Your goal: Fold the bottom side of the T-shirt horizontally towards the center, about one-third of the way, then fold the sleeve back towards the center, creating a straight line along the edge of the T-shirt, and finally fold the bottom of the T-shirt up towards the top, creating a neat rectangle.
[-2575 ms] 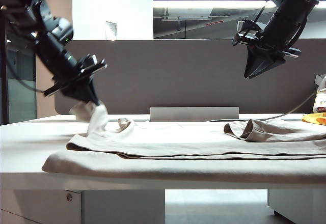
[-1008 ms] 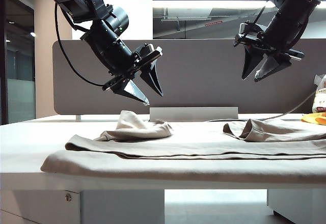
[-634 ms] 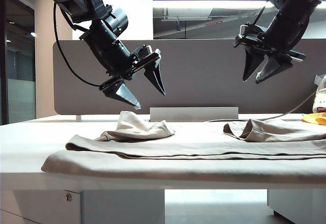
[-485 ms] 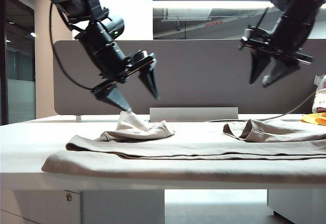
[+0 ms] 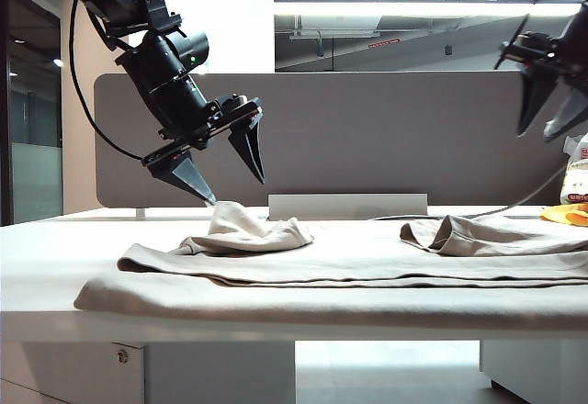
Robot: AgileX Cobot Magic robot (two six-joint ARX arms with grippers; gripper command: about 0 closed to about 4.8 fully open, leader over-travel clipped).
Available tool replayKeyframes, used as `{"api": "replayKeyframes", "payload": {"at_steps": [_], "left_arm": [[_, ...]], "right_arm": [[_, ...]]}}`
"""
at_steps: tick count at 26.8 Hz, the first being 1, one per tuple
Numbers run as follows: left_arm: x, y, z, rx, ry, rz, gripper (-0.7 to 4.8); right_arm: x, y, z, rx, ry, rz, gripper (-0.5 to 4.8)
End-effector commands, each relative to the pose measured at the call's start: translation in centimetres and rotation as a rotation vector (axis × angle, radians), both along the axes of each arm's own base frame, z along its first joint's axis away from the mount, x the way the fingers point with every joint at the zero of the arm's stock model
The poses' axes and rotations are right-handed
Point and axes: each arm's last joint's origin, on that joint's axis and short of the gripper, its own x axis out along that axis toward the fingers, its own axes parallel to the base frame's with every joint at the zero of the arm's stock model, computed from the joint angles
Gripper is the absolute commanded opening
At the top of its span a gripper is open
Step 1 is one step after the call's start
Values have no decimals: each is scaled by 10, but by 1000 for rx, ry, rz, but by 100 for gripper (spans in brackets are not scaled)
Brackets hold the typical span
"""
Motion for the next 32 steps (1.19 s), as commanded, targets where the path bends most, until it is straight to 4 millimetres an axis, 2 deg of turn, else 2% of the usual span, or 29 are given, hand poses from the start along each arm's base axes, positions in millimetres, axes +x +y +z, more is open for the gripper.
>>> {"api": "replayKeyframes", "payload": {"at_steps": [1, 5, 7, 8, 12, 14, 17, 18, 22, 27, 29, 32], "left_arm": [[4, 5, 5, 43, -57, 43, 426], [4, 12, 15, 47, -91, 72, 422], [3, 17, 26, 63, -136, 100, 380], [1, 21, 35, 70, -164, 116, 362], [-14, 33, 75, 57, -263, 155, 362], [-24, 37, 89, 88, -287, 157, 360], [-40, 37, 106, 133, -309, 133, 282], [-43, 39, 111, 134, -316, 135, 276], [-64, 44, 140, 117, -381, 142, 276], [-109, 57, 181, 93, -488, 168, 276], [-125, 62, 190, 81, -517, 170, 276], [-148, 63, 189, 65, -535, 162, 275]], "right_arm": [[-6, -11, 3, -4, 16, -17, 180], [-10, -22, 8, 19, 3, -26, 180], [-12, -27, 11, 30, -13, -31, 180], [-13, -27, 13, 41, -24, -23, 180], [-19, -28, 24, 87, -63, 11, 179], [-24, -26, 31, 90, -83, 21, 169], [-39, -21, 51, 91, -127, 36, 164], [-44, -21, 57, 86, -139, 40, 155], [-68, -17, 80, 67, -184, 53, 148], [-99, -11, 104, 41, -223, 77, 148], [-110, -9, 112, 36, -246, 78, 148], [-127, -6, 122, 27, -258, 85, 148]]}}
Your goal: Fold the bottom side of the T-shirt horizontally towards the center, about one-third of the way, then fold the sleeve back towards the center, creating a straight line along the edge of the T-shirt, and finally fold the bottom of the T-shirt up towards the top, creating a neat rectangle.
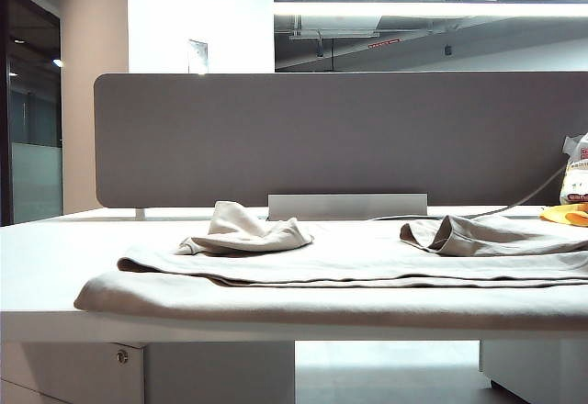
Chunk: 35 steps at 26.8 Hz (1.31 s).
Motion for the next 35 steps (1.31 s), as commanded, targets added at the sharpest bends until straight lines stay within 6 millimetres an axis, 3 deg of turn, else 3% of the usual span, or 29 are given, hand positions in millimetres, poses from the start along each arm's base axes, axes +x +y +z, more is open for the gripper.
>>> {"api": "replayKeyframes", "payload": {"at_steps": [1, 6, 8, 11, 15, 17, 20, 24, 26, 30, 32, 35], "left_arm": [[-21, 2, -8, -23, -17, -8, 268], [-59, 11, -42, -74, 10, -4, 268], [-72, 14, -57, -76, 22, -2, 268], [-95, 19, -69, -96, 12, -1, 268], [-110, 23, -72, -119, 2, -7, 268], [-112, 19, -77, -128, 15, -30, 268], [-115, 1, -102, -91, 58, -74, 268], [-128, -32, -143, -59, 44, -104, 268], [-133, -39, -164, -64, 62, -100, 268], [-138, -37, -198, -79, 129, -72, 274], [-139, -36, -208, -67, 148, -70, 274], [-140, -36, -214, -67, 157, -65, 278]], "right_arm": [[-18, 3, 11, -19, -20, 19, 148], [-44, 8, 23, -35, -44, 24, 148], [-56, 10, 17, -38, -67, 23, 146], [-81, 14, -24, -21, -112, 0, 134], [-110, 18, -74, -8, -178, -57, 134], [-117, 19, -90, 7, -176, -69, 134], [-125, 20, -123, 7, -114, -86, 135], [-125, 18, -141, 13, -72, -98, 138], [-126, 15, -148, 19, -63, -121, 140], [-127, 10, -171, 76, -21, -167, 185], [-127, 10, -184, 96, 2, -184, 186], [-128, 10, -204, 166, 44, -240, 231]]}}
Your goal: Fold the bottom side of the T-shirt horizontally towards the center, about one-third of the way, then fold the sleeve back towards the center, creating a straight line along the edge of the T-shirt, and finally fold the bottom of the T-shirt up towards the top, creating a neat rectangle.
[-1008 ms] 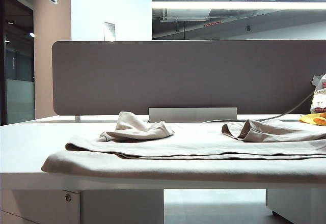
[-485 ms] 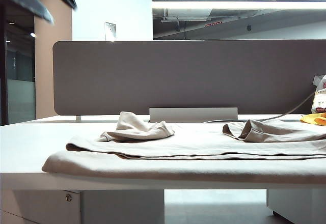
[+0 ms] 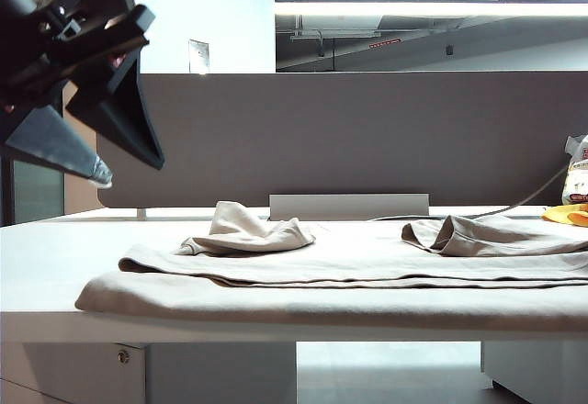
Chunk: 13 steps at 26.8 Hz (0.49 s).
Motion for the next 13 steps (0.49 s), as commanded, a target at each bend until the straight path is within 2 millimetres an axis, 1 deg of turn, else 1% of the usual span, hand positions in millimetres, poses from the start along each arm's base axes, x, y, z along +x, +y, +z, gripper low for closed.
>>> {"api": "replayKeyframes", "payload": {"at_steps": [1, 2, 3, 4, 5, 8, 9, 12, 13], "left_arm": [[2, -1, -4, -8, 4, 14, 279], [4, -1, -6, -5, 13, 18, 288], [7, -2, -11, -11, 44, 33, 334], [10, -2, -14, -21, 69, 35, 367], [14, -2, -19, -41, 112, 32, 387], [22, -2, -31, -49, 185, 27, 387], [23, -2, -33, -49, 199, 24, 387], [22, -2, -33, -67, 217, 18, 387], [22, -2, -34, -66, 228, 24, 387]], "right_arm": [[0, 0, -14, 86, 5, -67, 236], [0, 0, -16, 94, 13, -73, 236], [0, 0, -19, 104, 22, -87, 236], [-1, 0, -20, 99, 27, -95, 236], [-1, -1, -21, 87, 40, -119, 240], [-3, -1, -23, 79, 77, -146, 259], [-4, -2, -24, 74, 96, -165, 280], [-7, -3, -26, 79, 127, -183, 290], [-8, -5, -27, 82, 140, -197, 318]]}}
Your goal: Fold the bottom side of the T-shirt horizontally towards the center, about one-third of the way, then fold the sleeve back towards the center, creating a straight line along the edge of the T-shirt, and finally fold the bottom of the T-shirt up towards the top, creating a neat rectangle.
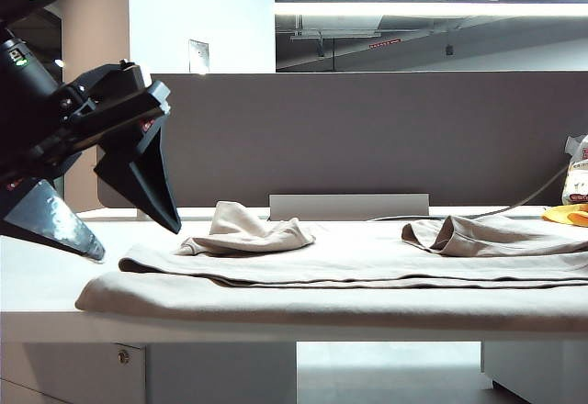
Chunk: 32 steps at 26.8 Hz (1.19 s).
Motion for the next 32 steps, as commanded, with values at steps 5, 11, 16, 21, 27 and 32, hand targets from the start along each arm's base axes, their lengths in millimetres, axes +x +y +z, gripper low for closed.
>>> {"api": "replayKeyframes", "payload": {"at_steps": [5, 11, 16, 21, 27, 32], "left_arm": [[-3, 2, -3, 12, 48, 12, 387], [-3, 3, -3, 30, 35, 29, 386], [2, 8, -5, 36, 44, 55, 386], [6, 12, -9, 24, 76, 62, 386], [9, 9, -18, 19, 117, 40, 386], [12, 7, -24, 21, 134, 34, 384]], "right_arm": [[-2, -5, -1, 15, 35, -48, 338], [8, -8, -17, 43, 107, -50, 338], [17, -10, -26, 72, 135, -34, 338], [21, -11, -29, 64, 133, -40, 337], [26, -13, -34, 62, 146, -44, 337], [32, -15, -43, 73, 182, -44, 337]]}}
